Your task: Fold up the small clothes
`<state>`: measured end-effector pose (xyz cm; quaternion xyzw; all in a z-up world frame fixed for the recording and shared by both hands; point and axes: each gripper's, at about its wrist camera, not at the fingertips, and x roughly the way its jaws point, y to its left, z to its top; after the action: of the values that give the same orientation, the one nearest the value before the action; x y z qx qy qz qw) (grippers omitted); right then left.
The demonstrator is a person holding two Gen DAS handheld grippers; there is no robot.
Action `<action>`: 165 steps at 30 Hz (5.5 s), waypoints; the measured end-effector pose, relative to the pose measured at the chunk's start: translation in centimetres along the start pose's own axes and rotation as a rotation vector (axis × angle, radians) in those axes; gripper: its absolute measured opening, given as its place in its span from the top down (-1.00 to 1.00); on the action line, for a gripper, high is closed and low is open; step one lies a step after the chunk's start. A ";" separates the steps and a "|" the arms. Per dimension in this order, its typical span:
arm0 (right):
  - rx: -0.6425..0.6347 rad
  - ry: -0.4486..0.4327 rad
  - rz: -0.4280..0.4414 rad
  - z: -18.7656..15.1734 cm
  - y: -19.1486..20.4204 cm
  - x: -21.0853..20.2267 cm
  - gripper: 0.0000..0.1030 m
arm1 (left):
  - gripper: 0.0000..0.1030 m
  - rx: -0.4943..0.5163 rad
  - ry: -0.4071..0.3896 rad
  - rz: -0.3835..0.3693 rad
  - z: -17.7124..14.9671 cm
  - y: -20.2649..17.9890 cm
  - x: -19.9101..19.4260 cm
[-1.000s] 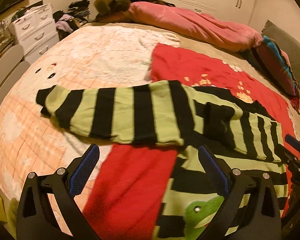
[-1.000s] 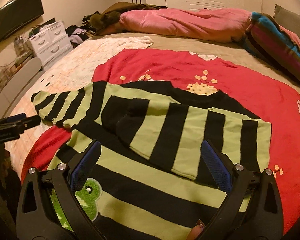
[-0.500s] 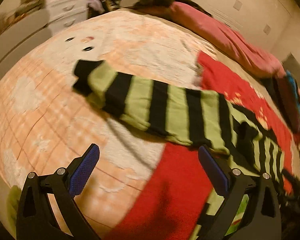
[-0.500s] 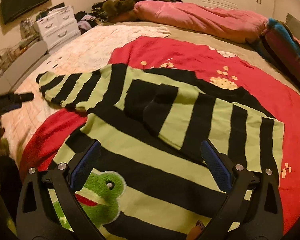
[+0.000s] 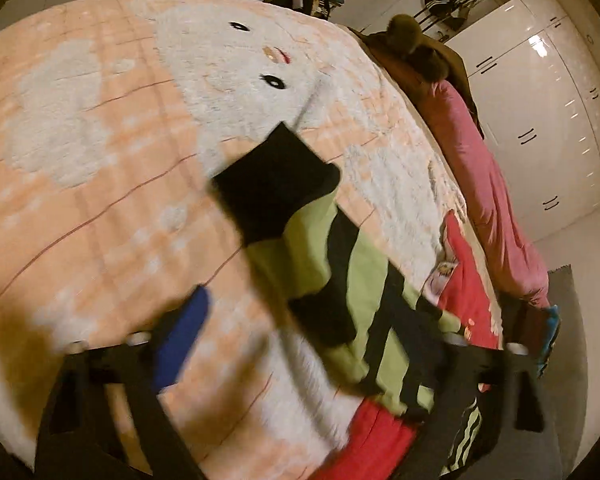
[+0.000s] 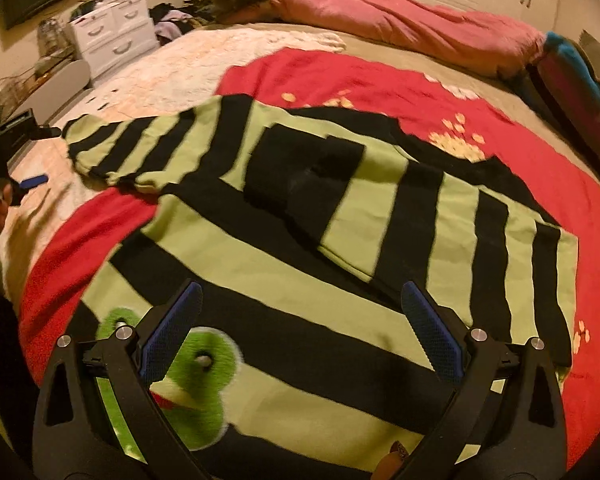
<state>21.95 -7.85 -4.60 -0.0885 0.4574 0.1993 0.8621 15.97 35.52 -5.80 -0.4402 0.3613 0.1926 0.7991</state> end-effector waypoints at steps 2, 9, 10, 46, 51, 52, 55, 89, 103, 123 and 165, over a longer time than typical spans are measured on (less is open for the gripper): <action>0.014 0.008 -0.016 -0.1 -0.9 0.3 -0.82 | -0.55 -0.037 0.003 -0.011 0.5 -0.2 1.5; 0.057 -0.009 -0.089 -0.2 -4.6 0.0 -0.82 | -0.40 -0.122 -0.023 0.024 1.3 -0.1 5.4; 0.072 -0.009 -0.091 -0.3 -5.3 0.1 -0.82 | -0.04 -0.134 -0.032 0.036 1.4 -0.1 5.4; 0.629 -0.191 -0.102 -3.6 -24.7 -7.0 -0.82 | 0.49 0.710 0.275 -0.265 -31.2 -32.3 3.8; 0.655 -0.185 -0.088 -4.1 -25.6 -6.9 -0.82 | -0.17 0.801 0.440 -0.329 -34.9 -32.6 5.5; 0.658 -0.187 -0.085 -4.2 -25.7 -6.9 -0.82 | -0.17 0.820 0.438 -0.333 -35.0 -32.4 5.2; 0.660 -0.184 -0.072 -4.1 -25.8 -6.8 -0.82 | -0.17 0.852 0.377 -0.341 -33.8 -31.6 3.2; 0.619 -0.032 0.363 -2.5 -18.2 2.5 0.66 | -0.37 0.984 0.129 -0.040 -26.7 -25.3 1.6; 0.432 -0.274 0.121 -0.2 -20.9 -5.5 0.74 | -0.37 0.970 0.145 -0.032 -26.8 -25.1 1.6; 0.640 -0.206 0.000 -4.3 -27.7 -5.5 0.36 | -0.37 1.031 0.157 0.025 -26.7 -30.2 8.5; 0.353 0.053 0.045 -2.2 -20.5 1.3 0.03 | -0.54 0.980 0.228 0.078 -27.5 -25.8 9.1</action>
<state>29.62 -26.85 -7.51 0.0692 0.5098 0.1326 0.8472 26.95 -1.66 -7.75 -0.0178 0.5105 -0.0192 0.8595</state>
